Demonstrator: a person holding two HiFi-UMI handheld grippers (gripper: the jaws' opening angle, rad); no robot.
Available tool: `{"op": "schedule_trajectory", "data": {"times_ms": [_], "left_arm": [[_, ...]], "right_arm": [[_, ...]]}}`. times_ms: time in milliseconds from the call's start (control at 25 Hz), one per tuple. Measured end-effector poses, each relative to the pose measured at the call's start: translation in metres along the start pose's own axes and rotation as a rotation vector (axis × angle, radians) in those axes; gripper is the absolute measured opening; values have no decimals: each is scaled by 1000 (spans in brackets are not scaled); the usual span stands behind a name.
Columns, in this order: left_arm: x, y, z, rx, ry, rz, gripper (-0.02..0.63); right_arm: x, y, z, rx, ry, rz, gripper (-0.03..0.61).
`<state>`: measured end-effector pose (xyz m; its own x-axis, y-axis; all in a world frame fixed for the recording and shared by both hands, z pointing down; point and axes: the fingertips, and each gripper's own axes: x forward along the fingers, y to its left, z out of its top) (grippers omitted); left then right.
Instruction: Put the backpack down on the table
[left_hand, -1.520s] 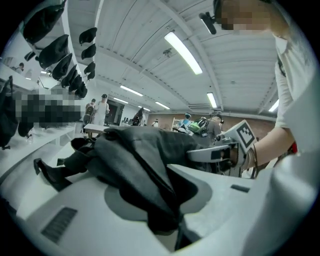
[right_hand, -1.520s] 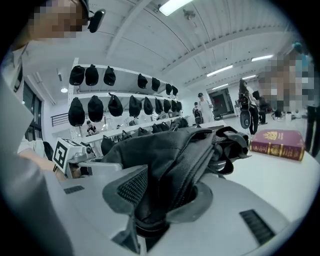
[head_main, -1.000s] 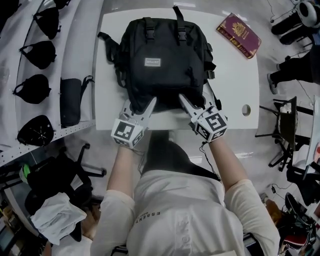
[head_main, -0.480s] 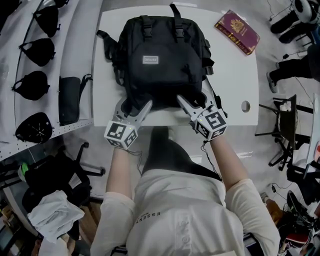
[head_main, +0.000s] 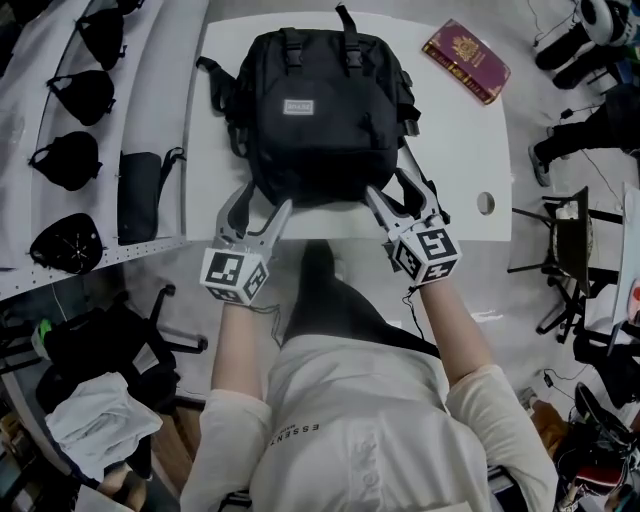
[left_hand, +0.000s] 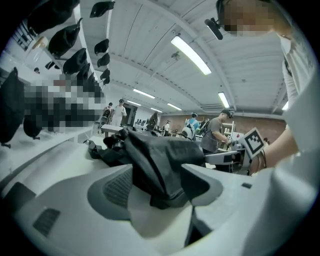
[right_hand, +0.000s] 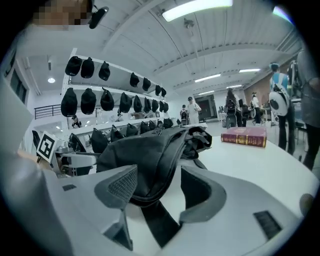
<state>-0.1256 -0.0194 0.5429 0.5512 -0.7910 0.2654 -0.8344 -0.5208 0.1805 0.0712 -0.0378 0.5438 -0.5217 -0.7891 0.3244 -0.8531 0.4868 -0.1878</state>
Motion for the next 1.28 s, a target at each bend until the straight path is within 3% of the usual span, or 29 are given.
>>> {"op": "schedule_trajectory", "data": {"times_ms": [120, 240, 400, 480, 600, 800, 1040, 1280], "left_arm": [[-14, -5, 21, 60, -39, 34, 284], [-27, -18, 44, 50, -84, 15, 282], [-34, -43, 60, 108, -39, -54, 239], [-38, -52, 70, 148, -37, -57, 180], [-45, -58, 94, 147, -82, -18, 5], [-52, -69, 132, 193, -135, -9, 3], [-55, -86, 161, 295, -175, -27, 3], [-46, -86, 164, 330, -154, -40, 3]], "right_arm": [[-15, 0, 8, -13, -6, -41, 265], [-27, 14, 21, -60, -23, -29, 265], [-35, 46, 44, -80, -48, 95, 262], [-39, 59, 56, -83, -59, 148, 251], [-50, 66, 78, -102, -105, 145, 110], [-68, 68, 120, -125, -216, 141, 17], [-86, 73, 145, -186, -274, 142, 15], [-83, 63, 150, -204, -261, 106, 14]]}}
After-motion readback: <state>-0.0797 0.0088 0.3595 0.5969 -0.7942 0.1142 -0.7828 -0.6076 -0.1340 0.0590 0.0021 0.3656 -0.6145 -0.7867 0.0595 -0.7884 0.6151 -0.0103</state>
